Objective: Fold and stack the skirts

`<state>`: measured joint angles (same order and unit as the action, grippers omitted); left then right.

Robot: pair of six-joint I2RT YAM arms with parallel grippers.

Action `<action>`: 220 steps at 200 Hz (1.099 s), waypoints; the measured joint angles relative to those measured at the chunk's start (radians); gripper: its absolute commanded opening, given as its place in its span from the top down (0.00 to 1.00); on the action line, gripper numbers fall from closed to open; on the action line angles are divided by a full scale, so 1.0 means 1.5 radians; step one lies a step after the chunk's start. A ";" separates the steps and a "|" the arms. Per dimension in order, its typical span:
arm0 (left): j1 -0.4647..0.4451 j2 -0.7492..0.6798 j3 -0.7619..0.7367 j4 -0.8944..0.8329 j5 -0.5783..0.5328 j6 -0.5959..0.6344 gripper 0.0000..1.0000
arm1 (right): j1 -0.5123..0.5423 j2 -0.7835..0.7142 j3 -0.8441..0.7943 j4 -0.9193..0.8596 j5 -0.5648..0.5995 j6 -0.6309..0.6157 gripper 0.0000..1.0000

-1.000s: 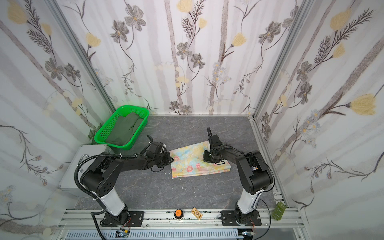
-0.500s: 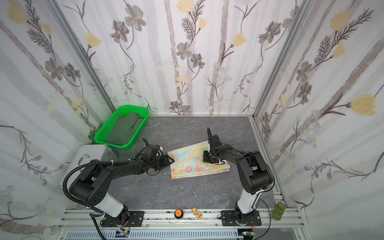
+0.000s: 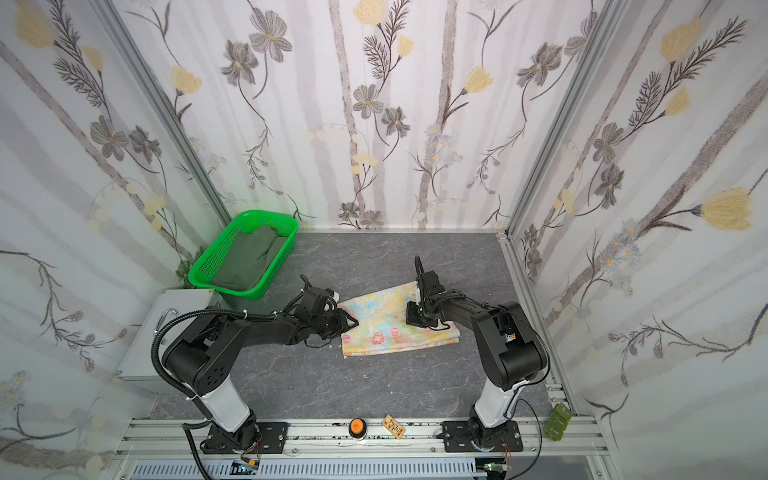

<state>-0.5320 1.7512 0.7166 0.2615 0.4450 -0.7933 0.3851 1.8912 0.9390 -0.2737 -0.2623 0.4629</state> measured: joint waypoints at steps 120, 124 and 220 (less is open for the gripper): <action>0.023 -0.114 0.055 -0.249 -0.065 0.062 1.00 | -0.039 -0.094 -0.002 -0.045 0.024 -0.008 0.87; 0.025 -0.117 0.058 -0.257 -0.065 0.066 1.00 | -0.041 -0.092 -0.002 -0.048 0.028 -0.009 0.87; 0.048 -0.152 0.161 -0.438 -0.070 0.145 1.00 | 0.127 0.020 0.140 -0.065 0.057 -0.035 0.90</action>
<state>-0.4606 1.5230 0.9585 -0.3950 0.3393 -0.5755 0.5755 1.9205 1.1488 -0.3717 -0.1764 0.4110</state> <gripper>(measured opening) 0.071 0.105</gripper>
